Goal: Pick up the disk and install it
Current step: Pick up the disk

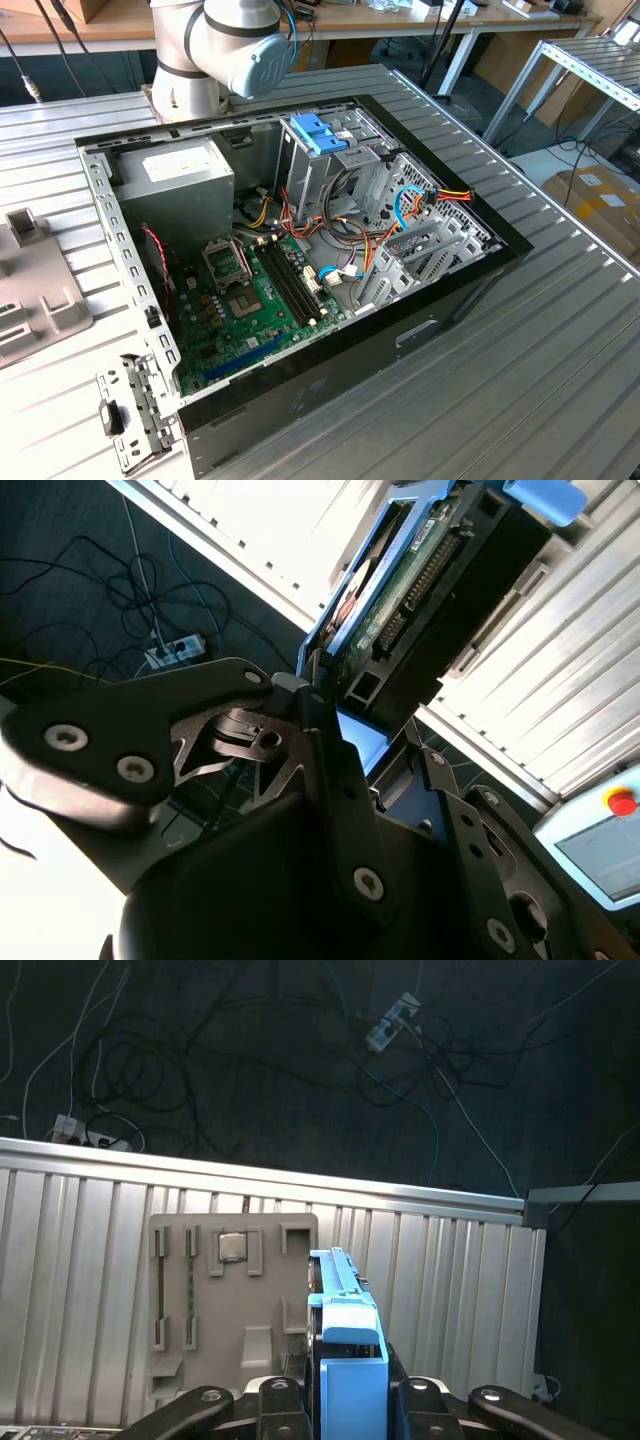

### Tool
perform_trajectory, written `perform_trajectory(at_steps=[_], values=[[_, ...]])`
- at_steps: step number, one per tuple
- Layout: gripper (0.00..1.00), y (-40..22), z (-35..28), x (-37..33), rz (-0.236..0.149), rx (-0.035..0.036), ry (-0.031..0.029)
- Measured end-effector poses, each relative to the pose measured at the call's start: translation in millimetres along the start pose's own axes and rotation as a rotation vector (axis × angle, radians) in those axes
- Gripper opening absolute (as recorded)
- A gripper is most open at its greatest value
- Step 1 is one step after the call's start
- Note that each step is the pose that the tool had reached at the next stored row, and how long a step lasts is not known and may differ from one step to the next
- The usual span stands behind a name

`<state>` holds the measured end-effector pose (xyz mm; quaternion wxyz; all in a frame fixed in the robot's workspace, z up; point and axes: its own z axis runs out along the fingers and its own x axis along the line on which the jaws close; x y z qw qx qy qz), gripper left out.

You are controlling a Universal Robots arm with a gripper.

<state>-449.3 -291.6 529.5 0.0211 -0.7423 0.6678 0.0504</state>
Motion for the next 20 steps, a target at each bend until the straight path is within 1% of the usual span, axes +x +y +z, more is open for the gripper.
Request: perform_trajectory(at_steps=[20], values=[[0.37, -2.9, -0.4, 4.2, 0.000, -0.0001, 0.0026]])
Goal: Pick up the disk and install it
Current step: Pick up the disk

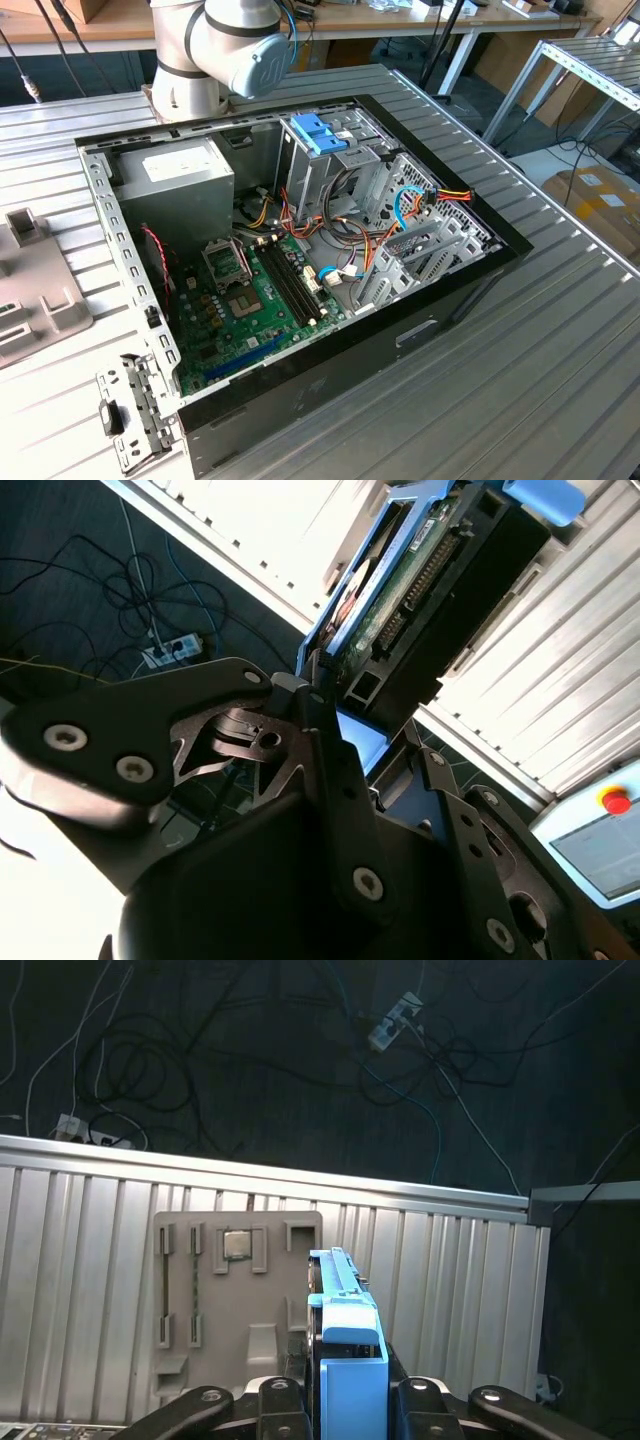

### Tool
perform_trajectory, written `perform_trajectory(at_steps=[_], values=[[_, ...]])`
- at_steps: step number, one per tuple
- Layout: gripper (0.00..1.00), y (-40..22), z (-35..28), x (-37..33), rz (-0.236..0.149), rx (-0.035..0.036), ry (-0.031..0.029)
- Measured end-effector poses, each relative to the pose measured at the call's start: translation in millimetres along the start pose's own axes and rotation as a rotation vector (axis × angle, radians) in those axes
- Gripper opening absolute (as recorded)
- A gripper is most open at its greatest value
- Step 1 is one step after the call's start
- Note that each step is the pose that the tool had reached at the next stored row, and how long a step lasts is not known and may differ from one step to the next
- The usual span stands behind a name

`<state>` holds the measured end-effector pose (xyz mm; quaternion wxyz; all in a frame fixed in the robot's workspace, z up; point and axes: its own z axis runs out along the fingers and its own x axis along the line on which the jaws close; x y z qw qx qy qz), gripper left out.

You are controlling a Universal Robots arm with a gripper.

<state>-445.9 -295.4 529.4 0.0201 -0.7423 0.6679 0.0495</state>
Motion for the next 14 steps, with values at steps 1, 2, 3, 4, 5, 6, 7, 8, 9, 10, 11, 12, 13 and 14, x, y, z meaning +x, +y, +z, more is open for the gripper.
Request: perform_trajectory(at_steps=[1, 2, 3, 4, 5, 6, 7, 8, 9, 10, 11, 12, 13, 14], values=[[0.37, -0.2, 0.0, 0.1, 0.000, 0.0000, 0.0001], [0.37, -0.4, 0.0, 0.3, 0.000, 0.0000, 0.0002], [0.37, -0.6, 0.0, 0.4, 0.000, 0.0000, 0.0004], [0.37, -0.9, -0.1, 0.5, 0.000, -0.0001, 0.0006], [0.37, -1.1, -0.1, 0.7, 0.000, -0.0002, 0.0008], [0.37, -1.4, -0.1, 0.7, 0.000, -0.0001, 0.0009], [0.37, -1.7, -0.1, 0.8, 0.000, -0.0001, 0.0011], [0.37, -2.0, -0.1, 0.9, 0.000, -0.0002, 0.0014], [0.37, -2.3, -0.2, 1.0, 0.000, -0.0003, 0.0017], [0.37, -2.5, -0.2, 1.1, 0.000, -0.0002, 0.0019], [0.37, -2.9, -0.1, 1.2, 0.000, -0.0002, 0.0022], [0.37, -3.2, -0.2, 1.3, 0.000, -0.0002, 0.0024], [0.37, -3.8, -0.2, 1.4, 0.000, -0.0003, 0.0030], [0.37, -4.4, -0.2, 1.5, 0.000, -0.0004, 0.0036]])
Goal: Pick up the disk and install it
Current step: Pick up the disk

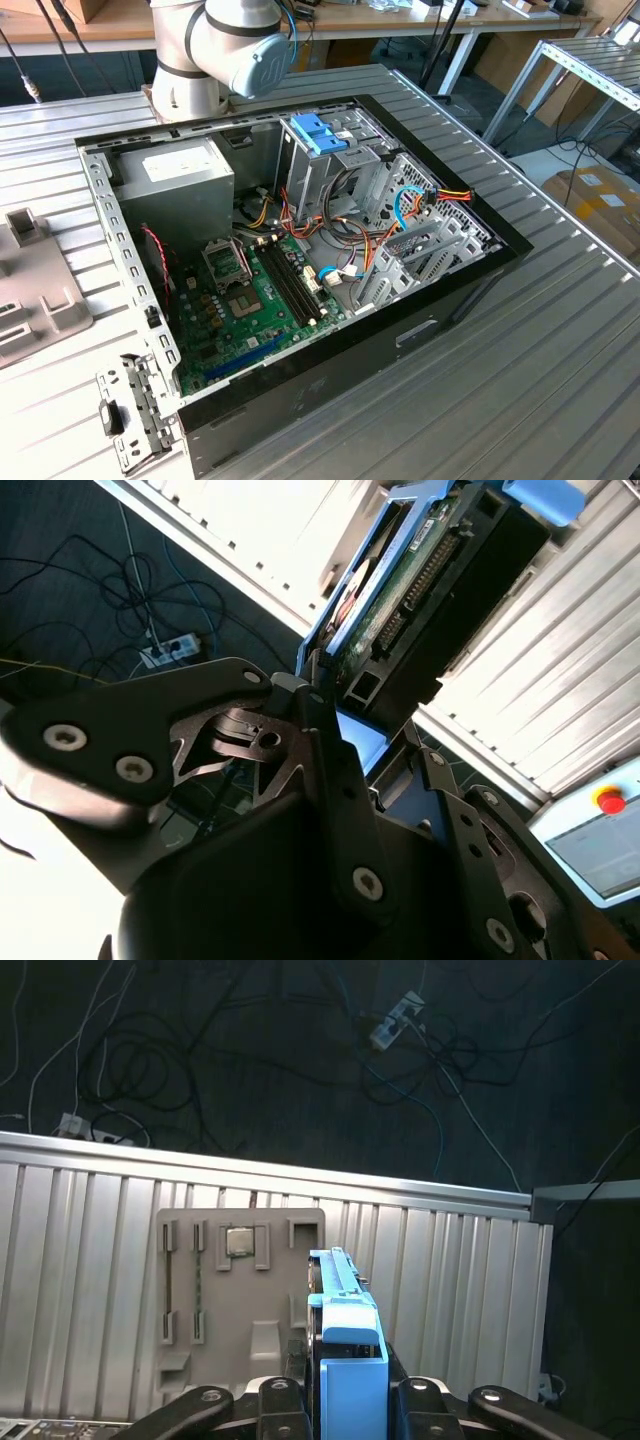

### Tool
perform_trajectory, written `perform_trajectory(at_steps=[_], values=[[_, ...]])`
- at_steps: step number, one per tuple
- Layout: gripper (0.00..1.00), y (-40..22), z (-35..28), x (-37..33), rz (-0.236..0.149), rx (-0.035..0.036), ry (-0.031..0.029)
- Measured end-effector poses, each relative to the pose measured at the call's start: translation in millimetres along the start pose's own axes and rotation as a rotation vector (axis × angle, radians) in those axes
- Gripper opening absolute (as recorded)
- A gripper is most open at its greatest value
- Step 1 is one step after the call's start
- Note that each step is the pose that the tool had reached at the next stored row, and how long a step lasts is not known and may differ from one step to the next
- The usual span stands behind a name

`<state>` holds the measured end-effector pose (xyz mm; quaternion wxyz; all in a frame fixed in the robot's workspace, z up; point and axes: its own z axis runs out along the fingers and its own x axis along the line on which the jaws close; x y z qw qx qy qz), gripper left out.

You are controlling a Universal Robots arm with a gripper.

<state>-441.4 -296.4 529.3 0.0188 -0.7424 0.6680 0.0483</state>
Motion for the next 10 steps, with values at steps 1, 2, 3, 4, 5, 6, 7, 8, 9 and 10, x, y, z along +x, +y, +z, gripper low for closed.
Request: perform_trajectory(at_steps=[1, 2, 3, 4, 5, 6, 7, 8, 9, 10], values=[[0.37, -0.6, 0.0, 0.0, 0.000, 0.0000, 0.0007], [0.37, -1.1, 0.0, 0.1, 0.000, -0.0001, 0.0013], [0.37, -1.8, 0.0, 0.2, 0.000, -0.0002, 0.0020], [0.37, -2.2, 0.0, 0.2, 0.000, -0.0002, 0.0025], [0.37, -2.5, -0.1, 0.3, 0.000, -0.0003, 0.0028], [0.37, -3.0, -0.1, 0.3, 0.000, -0.0003, 0.0032], [0.37, -3.4, -0.1, 0.4, 0.000, -0.0003, 0.0036], [0.37, -3.9, -0.1, 0.4, 0.000, -0.0004, 0.0040], [0.37, -4.3, -0.1, 0.5, 0.000, -0.0005, 0.0045], [0.37, -4.9, -0.1, 0.5, 0.000, -0.0005, 0.0051]])
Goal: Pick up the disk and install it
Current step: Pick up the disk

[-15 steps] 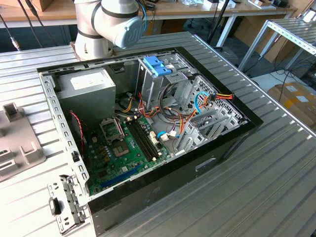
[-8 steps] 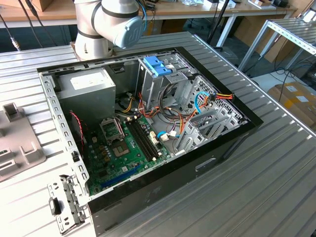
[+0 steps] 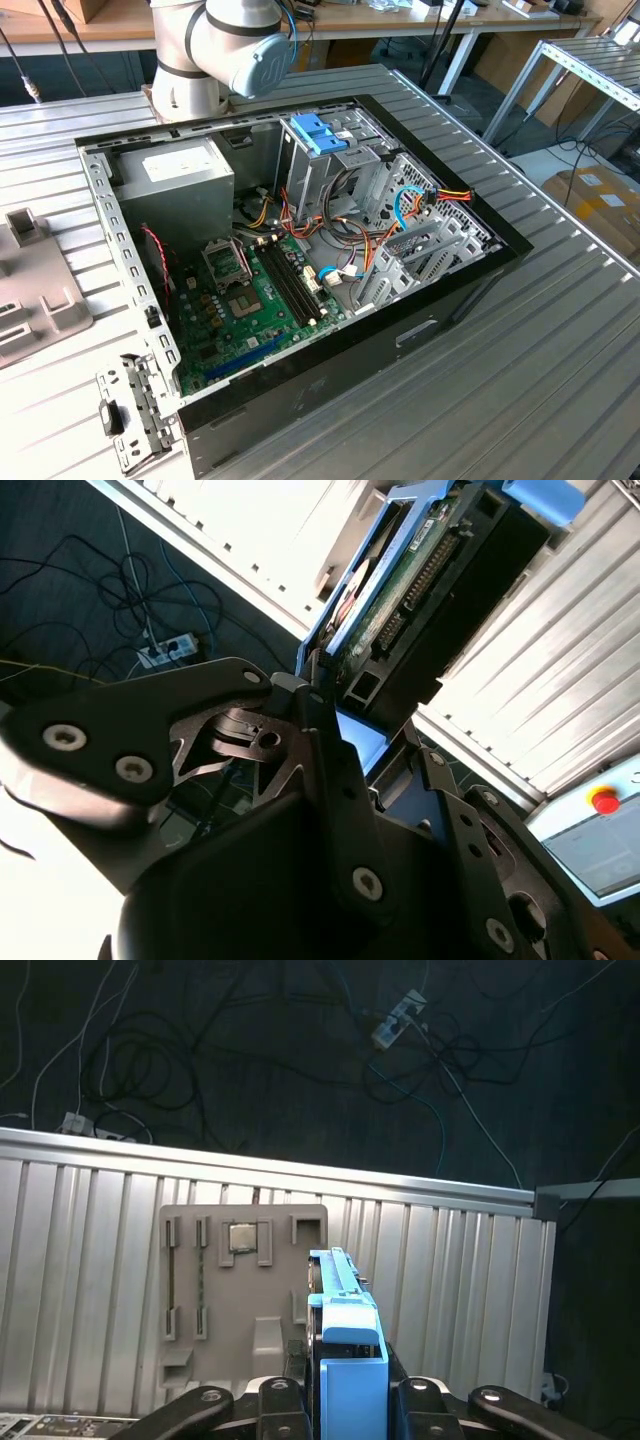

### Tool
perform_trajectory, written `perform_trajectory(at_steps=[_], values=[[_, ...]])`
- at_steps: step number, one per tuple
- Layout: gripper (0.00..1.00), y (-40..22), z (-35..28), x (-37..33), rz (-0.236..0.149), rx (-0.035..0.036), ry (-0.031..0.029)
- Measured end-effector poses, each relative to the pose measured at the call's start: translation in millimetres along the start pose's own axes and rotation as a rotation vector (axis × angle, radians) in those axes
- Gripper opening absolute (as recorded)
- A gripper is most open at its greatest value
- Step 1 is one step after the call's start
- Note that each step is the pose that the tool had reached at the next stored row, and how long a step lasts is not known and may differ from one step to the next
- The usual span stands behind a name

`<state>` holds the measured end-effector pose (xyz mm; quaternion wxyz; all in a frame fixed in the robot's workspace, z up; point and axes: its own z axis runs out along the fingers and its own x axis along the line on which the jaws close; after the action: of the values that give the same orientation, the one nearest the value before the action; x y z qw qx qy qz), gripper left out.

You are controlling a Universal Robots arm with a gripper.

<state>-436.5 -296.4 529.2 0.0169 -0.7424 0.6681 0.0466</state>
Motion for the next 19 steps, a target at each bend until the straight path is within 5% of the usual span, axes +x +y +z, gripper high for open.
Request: perform_trajectory(at_steps=[19], values=[[0.37, -8.2, -0.1, 1.0, 0.000, -0.0008, 0.0079]])
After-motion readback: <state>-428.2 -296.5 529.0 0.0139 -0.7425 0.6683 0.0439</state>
